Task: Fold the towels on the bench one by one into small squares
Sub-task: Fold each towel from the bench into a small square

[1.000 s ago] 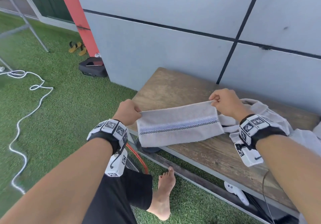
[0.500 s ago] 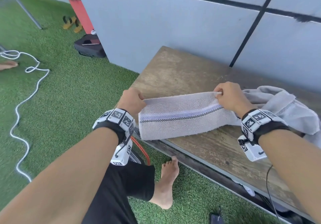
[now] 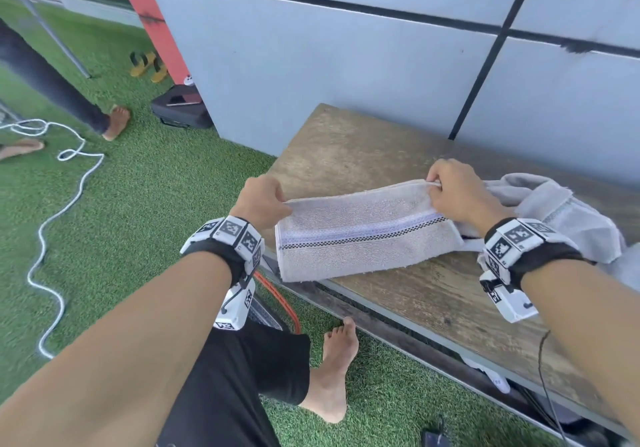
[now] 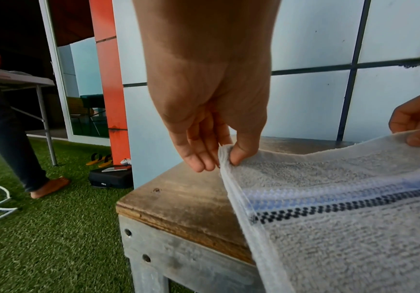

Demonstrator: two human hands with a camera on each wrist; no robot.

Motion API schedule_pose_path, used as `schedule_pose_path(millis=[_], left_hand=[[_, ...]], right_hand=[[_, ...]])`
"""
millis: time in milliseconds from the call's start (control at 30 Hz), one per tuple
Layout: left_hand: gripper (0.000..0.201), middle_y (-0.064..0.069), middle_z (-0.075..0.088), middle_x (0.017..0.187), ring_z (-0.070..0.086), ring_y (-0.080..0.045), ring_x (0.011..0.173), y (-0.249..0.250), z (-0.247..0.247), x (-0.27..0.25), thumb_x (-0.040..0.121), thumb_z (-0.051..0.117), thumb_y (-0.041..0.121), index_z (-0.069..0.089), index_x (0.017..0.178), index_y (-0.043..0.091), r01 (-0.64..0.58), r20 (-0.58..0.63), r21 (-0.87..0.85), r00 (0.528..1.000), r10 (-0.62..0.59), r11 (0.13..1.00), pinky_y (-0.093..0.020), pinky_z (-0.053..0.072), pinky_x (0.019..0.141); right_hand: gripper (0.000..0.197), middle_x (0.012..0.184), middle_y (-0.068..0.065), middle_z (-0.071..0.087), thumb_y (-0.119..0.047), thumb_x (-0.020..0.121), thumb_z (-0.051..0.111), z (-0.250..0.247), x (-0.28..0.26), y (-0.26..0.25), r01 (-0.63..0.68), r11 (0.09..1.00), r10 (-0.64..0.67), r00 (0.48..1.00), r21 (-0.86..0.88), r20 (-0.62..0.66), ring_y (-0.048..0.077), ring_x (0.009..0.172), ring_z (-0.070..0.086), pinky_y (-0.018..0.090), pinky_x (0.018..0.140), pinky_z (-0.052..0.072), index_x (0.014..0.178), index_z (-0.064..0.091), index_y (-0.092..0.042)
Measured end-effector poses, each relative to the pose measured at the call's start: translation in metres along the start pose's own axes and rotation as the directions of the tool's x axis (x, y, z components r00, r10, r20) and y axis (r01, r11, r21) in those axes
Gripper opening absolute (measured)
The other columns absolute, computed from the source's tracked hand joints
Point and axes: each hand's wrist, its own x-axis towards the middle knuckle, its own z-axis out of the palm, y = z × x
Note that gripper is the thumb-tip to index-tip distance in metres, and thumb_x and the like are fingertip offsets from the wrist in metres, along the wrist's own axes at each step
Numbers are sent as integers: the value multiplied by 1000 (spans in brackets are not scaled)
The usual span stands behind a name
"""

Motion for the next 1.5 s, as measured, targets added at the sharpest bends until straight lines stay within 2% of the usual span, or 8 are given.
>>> schedule_pose_path(millis=[267,567,700,967,1100,1167,1333,1500], left_hand=[[19,-11,59,63,46,-21,55,33,-43,-26,77,61,13,70,77,-4,-155,-91,-14,984,153,988,-30,43,53],[11,-11,67,73,53,-17,66,86,-74,-77,82,67,16,74,79,8,-377,-57,-21,925,376,926,-25,43,59],[12,-17,72,84,60,-25,77,113,-65,-82,84,67,14,75,84,4,-452,-107,-1,887,449,892,-35,52,76],[8,1,64,83,56,-20,72,110,-22,-83,75,67,21,73,80,21,-585,-195,-3,796,573,811,-28,44,69],[16,0,59,91,57,-17,74,62,33,-95,77,77,10,71,80,25,-494,178,-45,851,494,868,-29,44,70],[25,0,62,84,60,-21,67,44,58,-101,76,74,6,68,85,29,-423,357,-21,843,402,906,-32,52,64],[18,-3,62,88,61,-23,79,41,88,-104,89,67,29,55,94,17,-261,177,-48,948,265,964,-33,49,60],[44,-4,47,54,51,-22,50,46,98,-97,82,68,45,43,60,17,-175,180,88,971,157,981,-30,39,54]], right_hand=[[12,92,8,55,-8,86,59,-70,-41,-11,54,998,-49,990,36,-130,26,82,52,31,76,40,95,67,-7],[11,86,4,63,-11,85,71,-147,-148,13,-104,991,110,991,81,-71,22,80,56,26,74,37,92,63,-15],[11,87,4,64,-14,84,73,-158,-171,28,-183,979,195,970,91,-147,21,82,57,25,75,37,92,65,-16],[16,61,-2,56,-4,83,68,-126,-225,50,-141,969,207,912,202,-354,21,62,53,27,64,37,87,60,-17],[19,90,0,64,-4,81,72,-69,-261,67,-237,961,236,971,145,28,20,82,61,28,75,47,88,64,-19],[21,101,1,65,-4,83,65,-41,-272,70,-295,954,272,927,54,258,23,96,62,29,80,49,96,65,-20],[8,92,1,61,-18,93,58,-21,-280,62,-477,866,462,878,150,125,16,79,54,22,56,30,100,54,-15],[37,63,7,53,-35,94,61,-11,-271,66,-558,818,544,829,140,127,25,59,53,30,54,35,67,50,-11]])
